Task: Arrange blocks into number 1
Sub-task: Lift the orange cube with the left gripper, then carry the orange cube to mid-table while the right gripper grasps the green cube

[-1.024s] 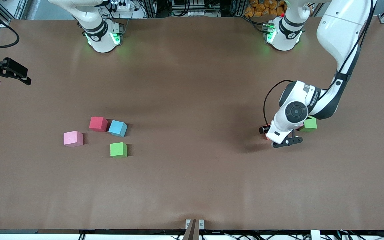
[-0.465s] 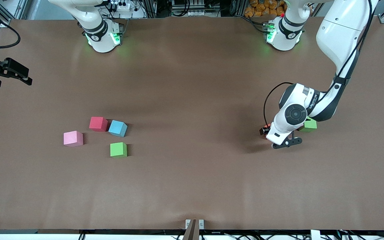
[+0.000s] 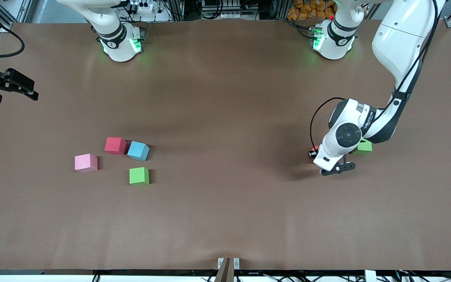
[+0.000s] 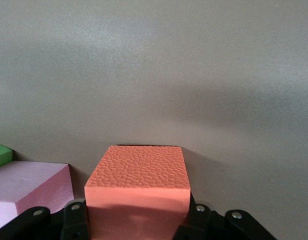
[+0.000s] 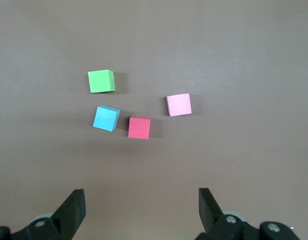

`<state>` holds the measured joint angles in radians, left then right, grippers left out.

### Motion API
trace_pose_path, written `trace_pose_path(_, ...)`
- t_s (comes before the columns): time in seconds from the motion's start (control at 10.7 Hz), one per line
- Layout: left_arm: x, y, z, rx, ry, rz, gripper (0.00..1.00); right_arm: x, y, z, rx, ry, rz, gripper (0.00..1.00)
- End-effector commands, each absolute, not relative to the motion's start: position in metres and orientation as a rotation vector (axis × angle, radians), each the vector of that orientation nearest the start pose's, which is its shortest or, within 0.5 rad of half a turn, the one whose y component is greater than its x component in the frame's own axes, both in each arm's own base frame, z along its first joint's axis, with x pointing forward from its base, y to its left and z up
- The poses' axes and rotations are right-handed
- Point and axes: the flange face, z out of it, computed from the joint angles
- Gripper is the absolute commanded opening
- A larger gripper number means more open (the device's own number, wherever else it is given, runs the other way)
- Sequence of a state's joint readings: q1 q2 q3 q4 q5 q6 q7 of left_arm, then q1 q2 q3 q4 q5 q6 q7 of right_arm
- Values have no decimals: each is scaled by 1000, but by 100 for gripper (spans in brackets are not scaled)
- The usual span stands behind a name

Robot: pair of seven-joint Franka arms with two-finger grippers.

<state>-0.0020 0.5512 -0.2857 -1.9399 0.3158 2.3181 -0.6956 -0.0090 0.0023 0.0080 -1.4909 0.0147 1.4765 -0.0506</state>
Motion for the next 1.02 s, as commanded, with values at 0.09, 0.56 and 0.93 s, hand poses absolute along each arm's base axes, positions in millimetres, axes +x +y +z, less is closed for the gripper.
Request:
trace_pose_path(0.09, 572, -199, 216, -3004, -280, 96, 0, 547, 2, 653, -3143, -89, 24, 100)
trace_pose_path(0.56, 505, -330, 256, -3065, -273, 134, 0, 573, 8, 602, -3137, -103, -67, 100)
trace_pose_path(0.93, 421, -420, 274, -3112, -295, 202, 0, 598, 27, 550, -3123, -122, -108, 100)
